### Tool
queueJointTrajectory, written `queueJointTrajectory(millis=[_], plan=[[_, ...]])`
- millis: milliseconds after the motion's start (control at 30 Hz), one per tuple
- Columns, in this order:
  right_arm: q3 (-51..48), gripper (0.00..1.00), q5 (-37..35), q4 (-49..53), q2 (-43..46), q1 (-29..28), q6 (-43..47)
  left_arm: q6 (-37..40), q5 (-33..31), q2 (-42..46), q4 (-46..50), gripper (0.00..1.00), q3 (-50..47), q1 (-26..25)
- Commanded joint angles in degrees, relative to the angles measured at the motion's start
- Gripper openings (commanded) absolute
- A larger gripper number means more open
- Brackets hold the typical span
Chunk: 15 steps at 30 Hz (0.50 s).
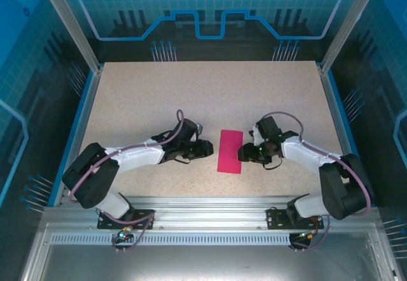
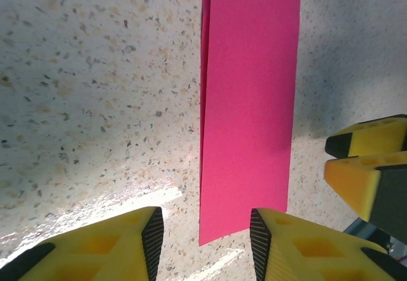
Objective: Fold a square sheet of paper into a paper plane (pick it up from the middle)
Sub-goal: Fold the triangle a second time at the center of the table.
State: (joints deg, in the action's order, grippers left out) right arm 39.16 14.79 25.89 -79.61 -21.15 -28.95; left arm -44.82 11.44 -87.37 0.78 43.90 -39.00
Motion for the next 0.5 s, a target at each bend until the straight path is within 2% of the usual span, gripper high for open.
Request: queueJointTrajectory(millis=[0,467], plan=[[0.41,0.61,-1.10,-0.14,-0.09,-1.59,-1.07,-0.96,-1.57,2.33,-2.19,0.45,-1.54,0.62],[4.63,0.63,-1.10,-2.08,-8.74,-4.36,-1.43,-1.28,-4.93,7.92,-0.69,0.50,-5.44,0.82]])
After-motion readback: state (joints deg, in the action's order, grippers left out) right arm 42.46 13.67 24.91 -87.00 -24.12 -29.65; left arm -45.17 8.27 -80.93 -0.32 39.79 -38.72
